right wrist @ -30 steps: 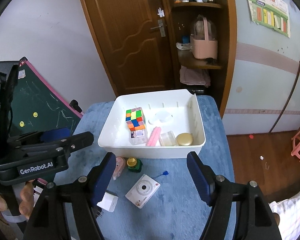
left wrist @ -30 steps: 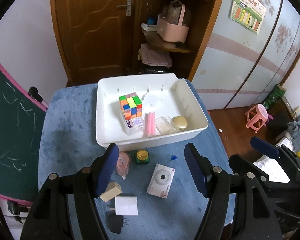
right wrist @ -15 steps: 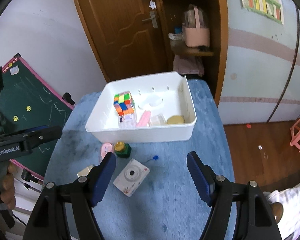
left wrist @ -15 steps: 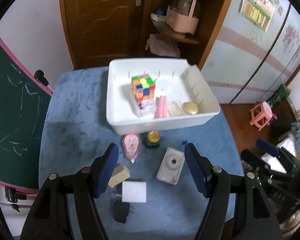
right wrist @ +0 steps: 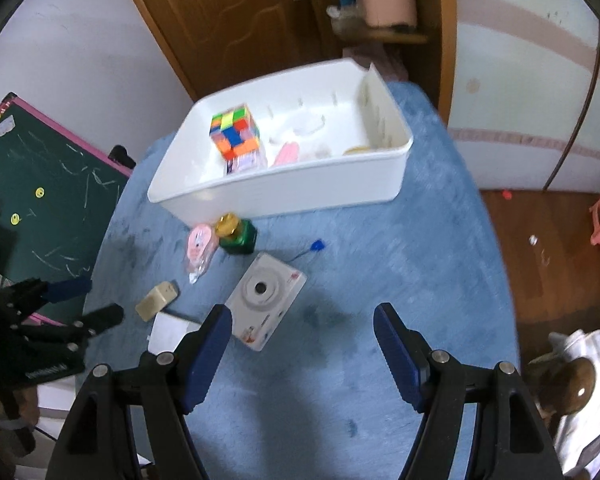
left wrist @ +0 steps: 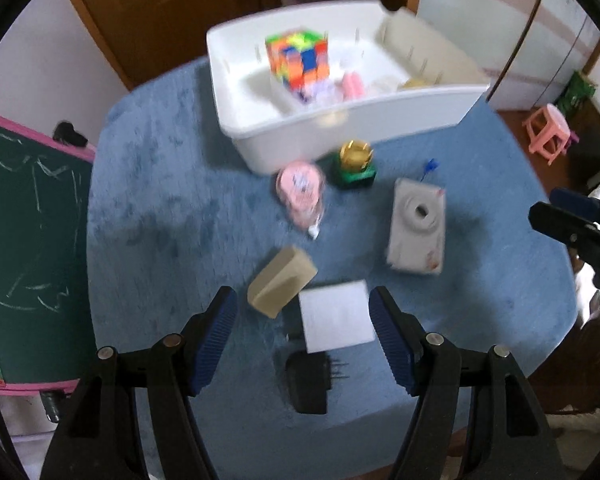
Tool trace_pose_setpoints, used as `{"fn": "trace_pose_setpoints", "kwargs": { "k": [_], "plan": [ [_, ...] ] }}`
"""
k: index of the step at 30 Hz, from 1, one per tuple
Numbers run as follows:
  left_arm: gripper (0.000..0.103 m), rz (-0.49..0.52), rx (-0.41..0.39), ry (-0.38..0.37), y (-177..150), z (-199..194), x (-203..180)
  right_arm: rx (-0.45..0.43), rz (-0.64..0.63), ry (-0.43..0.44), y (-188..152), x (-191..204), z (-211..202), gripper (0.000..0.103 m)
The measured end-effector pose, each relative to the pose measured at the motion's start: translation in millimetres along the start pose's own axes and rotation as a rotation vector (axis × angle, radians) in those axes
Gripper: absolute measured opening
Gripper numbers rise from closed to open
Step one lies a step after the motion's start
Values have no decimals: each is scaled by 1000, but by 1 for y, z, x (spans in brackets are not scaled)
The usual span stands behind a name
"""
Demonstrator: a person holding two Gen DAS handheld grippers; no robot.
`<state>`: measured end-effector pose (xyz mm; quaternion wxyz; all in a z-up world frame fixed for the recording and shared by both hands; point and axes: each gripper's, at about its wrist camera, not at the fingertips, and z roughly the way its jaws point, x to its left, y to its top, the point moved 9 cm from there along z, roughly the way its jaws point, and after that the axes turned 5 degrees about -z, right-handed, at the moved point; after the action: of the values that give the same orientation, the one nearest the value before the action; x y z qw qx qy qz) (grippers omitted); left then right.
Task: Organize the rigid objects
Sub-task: 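Grasp the beige block with the left tool while the right tool grasps the white toy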
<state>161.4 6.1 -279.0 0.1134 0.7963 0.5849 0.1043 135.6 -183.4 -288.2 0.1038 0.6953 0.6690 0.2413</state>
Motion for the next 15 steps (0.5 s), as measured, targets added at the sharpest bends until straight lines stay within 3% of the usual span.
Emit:
{"fn": "trace_pose_setpoints", "kwargs": {
  "k": [7,15],
  "plan": [
    [72,13,97,-8,-2,35,6,90,123,63,-9,9,42,74],
    [72,25,197,15,0,66,5,157,243,75,-15,15,80,74]
  ]
}}
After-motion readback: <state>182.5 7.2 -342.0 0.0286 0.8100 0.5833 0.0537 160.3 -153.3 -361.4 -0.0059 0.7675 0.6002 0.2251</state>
